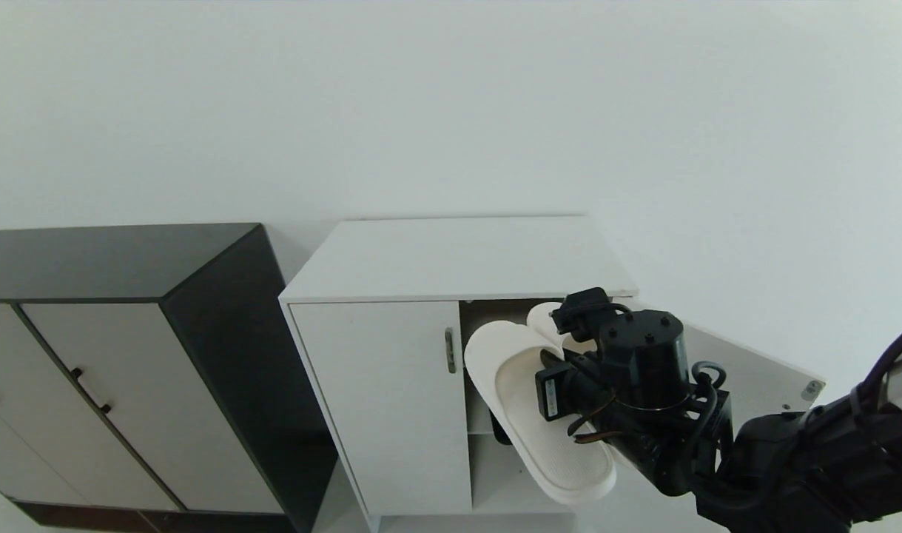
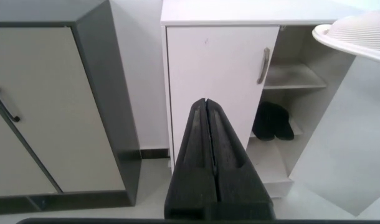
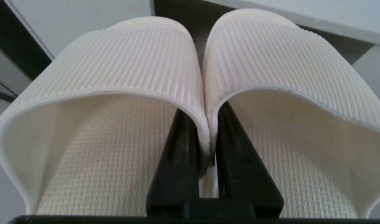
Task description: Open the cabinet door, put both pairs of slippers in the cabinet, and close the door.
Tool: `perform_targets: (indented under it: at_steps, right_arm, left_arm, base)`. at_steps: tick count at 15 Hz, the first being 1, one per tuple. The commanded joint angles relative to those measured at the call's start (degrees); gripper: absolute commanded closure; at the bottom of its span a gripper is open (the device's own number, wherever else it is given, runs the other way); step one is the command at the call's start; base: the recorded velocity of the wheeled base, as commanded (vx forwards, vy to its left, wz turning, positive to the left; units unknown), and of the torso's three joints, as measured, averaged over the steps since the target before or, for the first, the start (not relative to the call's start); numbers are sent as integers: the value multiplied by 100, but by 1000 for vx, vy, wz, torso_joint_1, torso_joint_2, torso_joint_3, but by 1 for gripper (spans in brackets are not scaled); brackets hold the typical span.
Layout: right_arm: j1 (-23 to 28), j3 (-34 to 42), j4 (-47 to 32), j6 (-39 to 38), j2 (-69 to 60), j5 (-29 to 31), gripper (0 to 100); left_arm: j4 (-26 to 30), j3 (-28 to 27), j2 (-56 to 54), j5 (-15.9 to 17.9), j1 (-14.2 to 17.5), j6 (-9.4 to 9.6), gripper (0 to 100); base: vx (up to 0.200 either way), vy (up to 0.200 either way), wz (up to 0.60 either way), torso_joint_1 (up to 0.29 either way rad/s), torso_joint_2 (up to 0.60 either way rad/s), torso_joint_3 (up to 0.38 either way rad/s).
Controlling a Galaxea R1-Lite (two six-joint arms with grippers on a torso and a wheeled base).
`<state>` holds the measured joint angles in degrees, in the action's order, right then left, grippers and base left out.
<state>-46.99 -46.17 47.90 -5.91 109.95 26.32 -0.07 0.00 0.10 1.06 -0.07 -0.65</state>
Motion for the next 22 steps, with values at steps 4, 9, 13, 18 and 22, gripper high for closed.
perform_targets:
  at_steps: [4,9,13,18,22]
  right_arm:
    - [-11,20,9,2,-35,-4,100]
    - [-20,29,53,2,-61,-4,100]
    - [-20,90,106,2,-8,5,100]
    - [-20,143,106,38,-17,-4,100]
    - [59,152,106,81,62,-4,100]
  left_arm:
    - [-1,0,-1,-1,-1,-6,100]
    - [-1,0,-1,8,-1,3,100]
    - [-1,0,-1,8,-1,21,100]
    - [-1,0,-1,8,-1,3,100]
    - [-1,0,-1,-9,-1,-14,100]
  base:
    - [0,0,0,-227,546,317]
    - [0,0,0,-210,523,312]
    - [0,0,0,-178,496,317]
    - [0,0,0,-151,474,326]
    - [0,0,0,-111,455,344]
